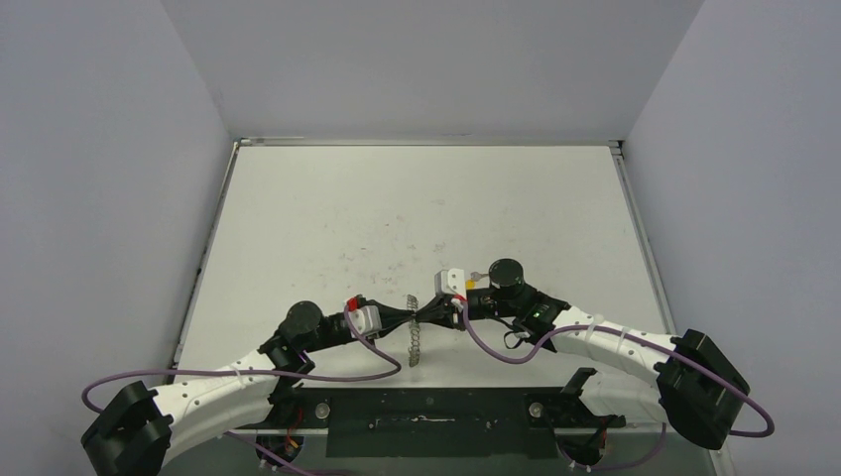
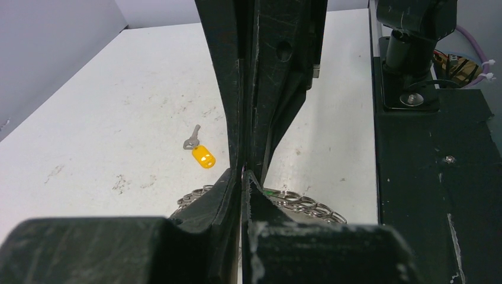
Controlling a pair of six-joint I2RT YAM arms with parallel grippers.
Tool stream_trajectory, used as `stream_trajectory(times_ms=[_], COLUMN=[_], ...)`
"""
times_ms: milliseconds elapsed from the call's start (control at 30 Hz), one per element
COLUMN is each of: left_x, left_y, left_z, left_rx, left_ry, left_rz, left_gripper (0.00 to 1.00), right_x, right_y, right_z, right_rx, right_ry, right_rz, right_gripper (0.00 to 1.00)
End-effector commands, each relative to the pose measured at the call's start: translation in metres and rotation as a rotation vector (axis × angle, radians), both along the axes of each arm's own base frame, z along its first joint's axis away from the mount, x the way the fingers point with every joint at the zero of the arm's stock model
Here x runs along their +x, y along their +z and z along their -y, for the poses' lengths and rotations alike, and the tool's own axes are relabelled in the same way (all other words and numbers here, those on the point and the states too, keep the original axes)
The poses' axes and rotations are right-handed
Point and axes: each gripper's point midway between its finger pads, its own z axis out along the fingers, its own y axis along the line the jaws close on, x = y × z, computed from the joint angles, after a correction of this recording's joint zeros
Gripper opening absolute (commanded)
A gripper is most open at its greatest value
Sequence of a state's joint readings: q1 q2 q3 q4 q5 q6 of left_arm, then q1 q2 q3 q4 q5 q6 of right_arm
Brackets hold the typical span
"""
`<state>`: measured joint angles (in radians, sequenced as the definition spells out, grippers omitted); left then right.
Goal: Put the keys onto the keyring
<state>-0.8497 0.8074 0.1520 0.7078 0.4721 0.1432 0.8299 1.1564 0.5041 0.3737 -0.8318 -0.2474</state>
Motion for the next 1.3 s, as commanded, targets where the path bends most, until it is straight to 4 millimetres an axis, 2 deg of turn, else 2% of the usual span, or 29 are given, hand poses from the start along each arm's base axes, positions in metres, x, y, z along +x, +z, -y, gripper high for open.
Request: stream_trajectory(times_ms=[0,267,400,467,533,667,867,1067,1267], left_x=[-0.003,-0.001,0.001,0.003,0.006,0.009,0.013,0.015,0.007], left_y=[0.035,0.036,0.035,0.033,0.03,0.025,0.022,0.026,0.029], left_z=[0.003,0.001,-0.001,-0.002,-0.004,-0.006,-0.005,0.002,0.015], left_rx=[-0.096,-0.099,-0.06,-0.028,0.007,0.081,0.155,0.15,0.126], left_ry=[-0.02,-0.004,0.01,0.023,0.039,0.047,0.047,0.028,-0.06], left_rz=[0.078,0.078,0.077,0.072,0.068,0.062,0.058,0.078,0.088], left_gripper=[0.0,0.0,0.21,0.27,0.3,0.31,0.31,0.31,0.3], right_x=[0.005,0.009,0.012,0.014,0.014,0.014,0.012,0.005,-0.002], right_y=[0.018,0.015,0.011,0.009,0.012,0.016,0.028,0.028,0.025], right_z=[-0.006,0.0,0.007,0.013,0.018,0.027,0.027,0.02,0.01], right_rx=[0.067,0.006,-0.128,-0.209,-0.275,-0.388,-0.476,-0.541,-0.559], right_ry=[0.012,-0.028,-0.057,-0.079,-0.091,-0.114,-0.13,-0.089,-0.06], right_rz=[0.052,0.04,-0.014,-0.05,-0.07,-0.105,-0.199,-0.254,-0.261], right_gripper=[0.0,0.0,0.0,0.0,0.0,0.0,0.0,0.0,0.0])
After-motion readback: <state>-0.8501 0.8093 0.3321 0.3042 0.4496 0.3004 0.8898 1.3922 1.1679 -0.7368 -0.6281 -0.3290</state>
